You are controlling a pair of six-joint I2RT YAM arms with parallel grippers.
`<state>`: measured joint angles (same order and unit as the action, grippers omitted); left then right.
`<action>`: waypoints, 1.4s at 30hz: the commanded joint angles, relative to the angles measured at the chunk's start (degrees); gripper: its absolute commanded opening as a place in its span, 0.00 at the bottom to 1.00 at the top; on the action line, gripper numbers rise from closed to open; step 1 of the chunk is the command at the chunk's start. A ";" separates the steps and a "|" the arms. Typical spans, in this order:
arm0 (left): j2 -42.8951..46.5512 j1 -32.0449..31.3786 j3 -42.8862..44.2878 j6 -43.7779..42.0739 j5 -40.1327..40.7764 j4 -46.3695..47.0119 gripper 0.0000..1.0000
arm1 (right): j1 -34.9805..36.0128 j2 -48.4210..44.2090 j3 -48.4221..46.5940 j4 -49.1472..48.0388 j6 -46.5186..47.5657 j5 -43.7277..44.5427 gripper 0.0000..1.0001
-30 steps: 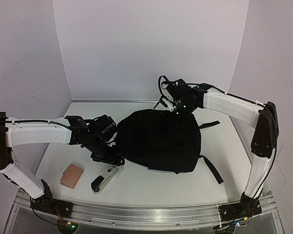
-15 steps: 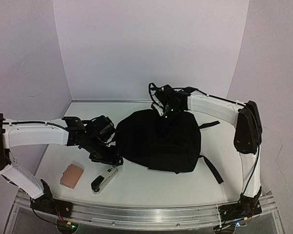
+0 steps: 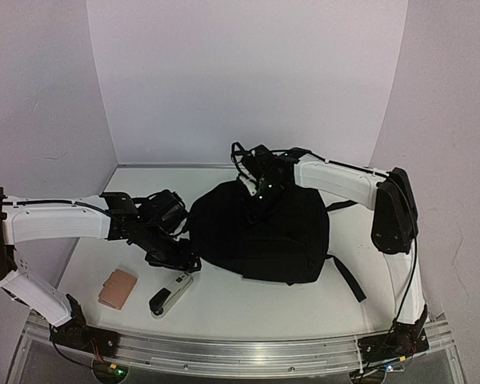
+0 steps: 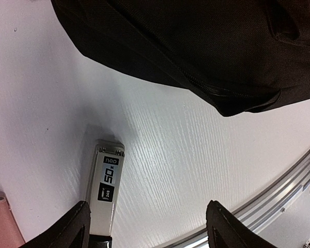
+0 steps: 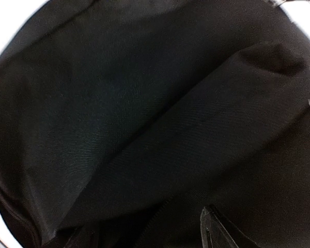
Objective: Pack the student bag
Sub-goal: Adjust the student bag at the center of the board.
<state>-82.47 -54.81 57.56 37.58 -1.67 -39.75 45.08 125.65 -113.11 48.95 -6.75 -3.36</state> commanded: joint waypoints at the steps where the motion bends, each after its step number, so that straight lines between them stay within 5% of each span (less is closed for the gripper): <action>1: 2.22 -0.21 -0.33 0.71 0.91 1.21 0.77 | 0.70 1.35 1.70 0.50 -0.52 1.49 0.63; 11: 2.54 -0.20 -0.78 0.88 1.12 1.34 0.77 | -2.52 -10.79 16.30 1.11 5.38 9.79 0.24; 17: -0.34 -0.21 0.50 -0.35 0.95 2.37 0.77 | -7.14 -18.19 19.81 1.24 6.22 12.94 0.10; 25: -2.15 -0.19 1.53 -1.09 1.06 2.48 0.77 | -11.20 -20.57 18.79 1.03 8.52 15.49 0.16; 31: -1.41 -0.21 0.88 -0.77 0.78 2.60 0.77 | -11.15 -17.05 17.92 1.06 9.99 13.70 0.43; 42: 1.43 -0.21 -1.02 0.75 1.12 1.01 0.77 | -11.21 -11.39 11.26 3.06 14.03 20.01 0.41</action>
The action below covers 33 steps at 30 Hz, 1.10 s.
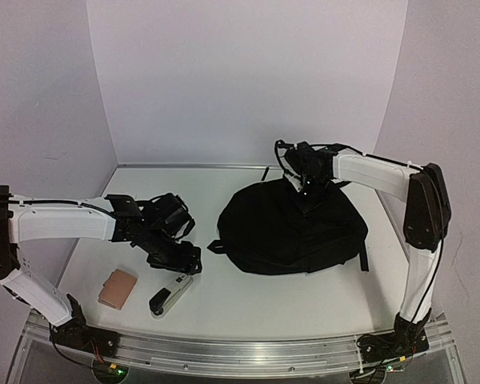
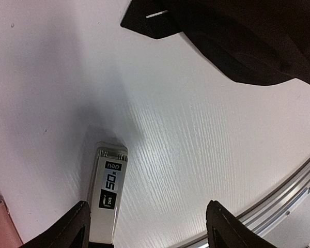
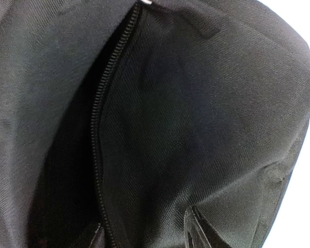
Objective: Pack the student bag
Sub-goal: Adjust the student bag at the center of the board, then pick up the stationery from the center of the board.
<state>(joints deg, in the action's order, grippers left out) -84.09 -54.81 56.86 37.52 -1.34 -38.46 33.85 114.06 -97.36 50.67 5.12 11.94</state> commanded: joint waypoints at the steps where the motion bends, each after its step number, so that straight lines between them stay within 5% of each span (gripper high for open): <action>1: 3.44 -0.21 -0.76 1.07 0.61 -0.43 0.77 | 0.00 0.01 -4.72 1.76 2.37 5.03 0.38; 8: 4.18 -0.21 -4.20 1.52 -3.29 -2.98 0.79 | 0.02 -4.86 -4.82 3.11 2.69 3.45 0.23; 14: 2.62 -0.31 -4.62 2.33 -3.38 -7.57 0.81 | 0.00 -5.56 -5.29 3.16 3.11 3.45 0.21; 25: 0.44 -0.39 -5.20 2.98 -2.96 -10.85 0.81 | -0.08 -1.16 -9.00 3.11 4.28 3.34 0.31; 28: 0.23 -0.39 -5.12 2.83 -3.04 -11.09 0.81 | -0.08 0.18 -9.27 3.39 4.42 2.60 0.21; 31: -0.07 -0.43 -5.16 2.81 -3.37 -11.20 0.80 | -0.06 -0.29 -8.51 3.72 4.16 1.82 0.01; 33: -0.25 -0.42 -5.63 2.81 -3.82 -10.65 0.78 | -0.06 -1.15 -7.88 3.78 3.90 1.42 0.00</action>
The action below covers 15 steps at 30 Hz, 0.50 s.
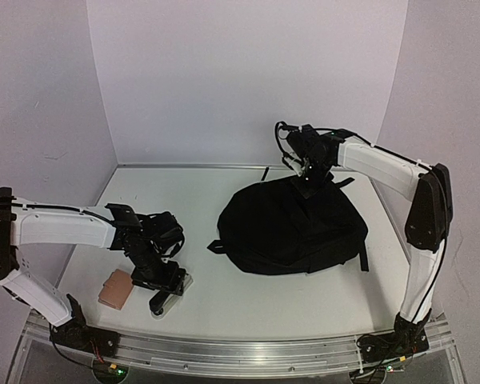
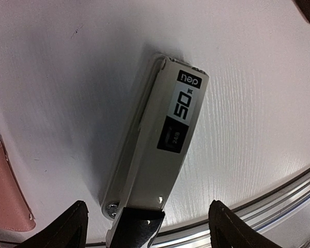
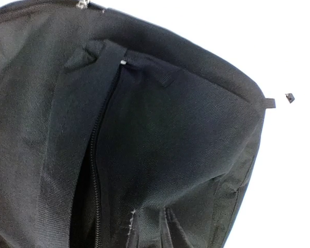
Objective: Pack the student bag
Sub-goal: Pick up the stationery from the center of the board.
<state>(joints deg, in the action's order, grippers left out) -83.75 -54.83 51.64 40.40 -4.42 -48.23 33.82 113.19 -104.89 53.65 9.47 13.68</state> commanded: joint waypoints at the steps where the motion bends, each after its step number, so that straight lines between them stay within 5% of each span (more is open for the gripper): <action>1: -0.67 -0.40 -0.83 -0.06 -1.22 -0.24 0.78 | -0.04 -0.74 -0.15 0.86 -0.67 -0.71 0.00; 15: -13.60 -0.37 -2.73 1.17 0.08 9.16 0.74 | -0.93 -4.49 -0.28 1.90 -3.79 -8.62 0.00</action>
<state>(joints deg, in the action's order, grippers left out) -93.27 -54.96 49.57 40.87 -4.94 -43.93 33.48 112.89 -104.88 54.26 7.38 7.77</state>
